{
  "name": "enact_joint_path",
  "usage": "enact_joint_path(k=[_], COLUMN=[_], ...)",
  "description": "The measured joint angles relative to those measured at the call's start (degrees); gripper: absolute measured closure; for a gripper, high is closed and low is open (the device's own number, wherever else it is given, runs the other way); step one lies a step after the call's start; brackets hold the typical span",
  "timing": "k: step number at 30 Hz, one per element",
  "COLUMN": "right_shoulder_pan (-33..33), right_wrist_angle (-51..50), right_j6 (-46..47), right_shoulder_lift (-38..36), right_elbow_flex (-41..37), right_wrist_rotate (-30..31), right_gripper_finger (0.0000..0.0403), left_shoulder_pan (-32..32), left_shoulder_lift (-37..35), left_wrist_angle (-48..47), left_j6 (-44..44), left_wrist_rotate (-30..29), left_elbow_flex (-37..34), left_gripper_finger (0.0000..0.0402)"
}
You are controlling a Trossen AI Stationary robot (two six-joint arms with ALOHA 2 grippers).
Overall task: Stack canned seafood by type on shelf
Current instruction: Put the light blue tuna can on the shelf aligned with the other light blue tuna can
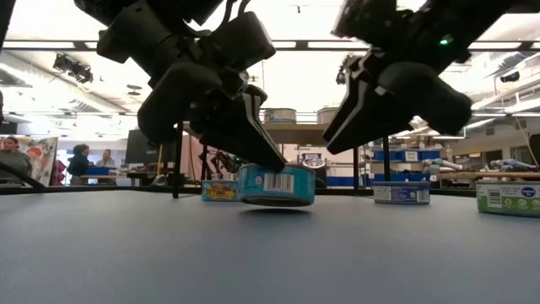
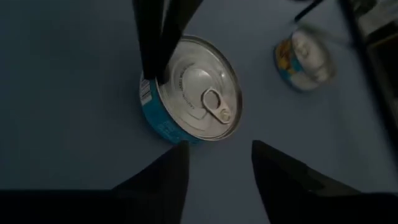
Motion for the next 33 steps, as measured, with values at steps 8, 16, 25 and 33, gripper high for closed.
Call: enact_joint_path(k=[8,16,25,33], right_shoulder_pan=[4.6,8.1,8.5,8.2], right_wrist_angle=[4.4,10.1,14.6,18.7], right_j6=[-7.0,-18.2,-19.0,-24.3], right_shoulder_lift=[2.6,9.9,13.1,13.0], right_elbow_flex=[0.0,0.0,0.0,0.0], right_wrist_rotate=[3.9,20.7,25.2,24.2], right_gripper_finger=[0.0164,0.0141,0.0138,0.0173], left_shoulder_pan=[0.3,1.7,2.4,2.4], left_shoulder_lift=[0.0,-1.3,-1.4,-1.4], left_wrist_angle=[0.3,2.3,5.3,5.7], left_j6=[-6.0,-11.7,-13.2,-13.2], left_wrist_rotate=[0.3,1.2,5.2,6.3], left_elbow_flex=[1.4,1.4,1.4,1.4], left_gripper_finger=[0.0399,0.0399,0.0399,0.0399])
